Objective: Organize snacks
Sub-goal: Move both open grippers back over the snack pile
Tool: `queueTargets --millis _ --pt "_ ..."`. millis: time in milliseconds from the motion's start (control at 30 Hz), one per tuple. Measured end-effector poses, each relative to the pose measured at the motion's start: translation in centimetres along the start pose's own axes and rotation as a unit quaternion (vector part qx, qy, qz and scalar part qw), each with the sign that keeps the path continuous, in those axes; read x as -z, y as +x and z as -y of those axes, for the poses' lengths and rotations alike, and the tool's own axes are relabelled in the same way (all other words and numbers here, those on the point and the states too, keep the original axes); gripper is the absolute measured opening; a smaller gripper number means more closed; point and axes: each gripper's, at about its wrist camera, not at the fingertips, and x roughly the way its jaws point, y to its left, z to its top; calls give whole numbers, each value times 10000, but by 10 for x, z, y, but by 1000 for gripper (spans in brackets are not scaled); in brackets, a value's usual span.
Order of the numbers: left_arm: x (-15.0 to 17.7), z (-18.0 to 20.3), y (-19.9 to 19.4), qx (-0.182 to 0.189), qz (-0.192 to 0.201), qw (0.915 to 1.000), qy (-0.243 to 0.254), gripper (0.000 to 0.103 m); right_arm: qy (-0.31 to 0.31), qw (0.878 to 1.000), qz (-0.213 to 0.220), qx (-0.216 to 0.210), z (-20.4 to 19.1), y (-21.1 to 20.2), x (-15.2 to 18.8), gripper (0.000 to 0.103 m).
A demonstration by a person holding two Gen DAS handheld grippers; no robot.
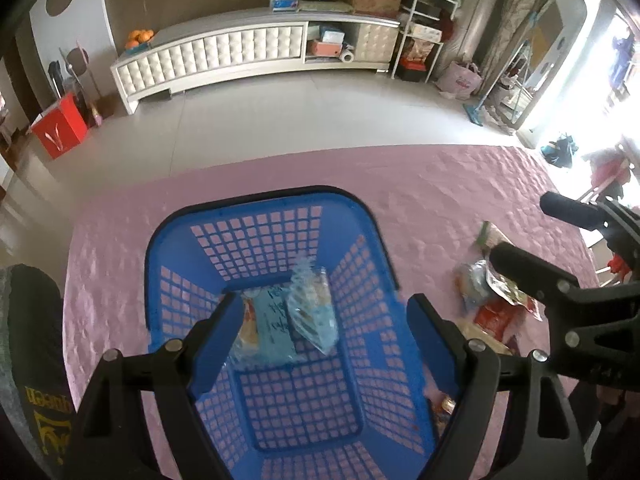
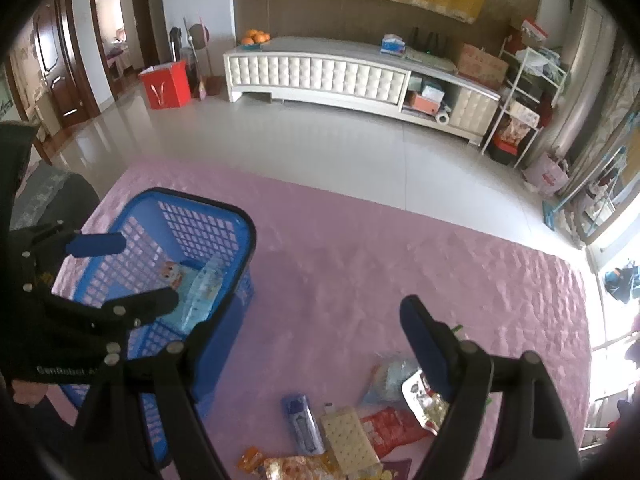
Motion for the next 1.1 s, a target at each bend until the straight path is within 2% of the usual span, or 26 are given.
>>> queueTargets --millis 500,733,1100 --pt "25 62 -64 31 426 9986 314 82 241 9993 300 9 21 -68 37 84" --pt "36 94 -67 82 472 9978 453 82 510 9982 320 35 40 -83 63 84" --pt "44 142 -54 278 330 9974 584 82 838 9964 128 4 80 -86 101 84"
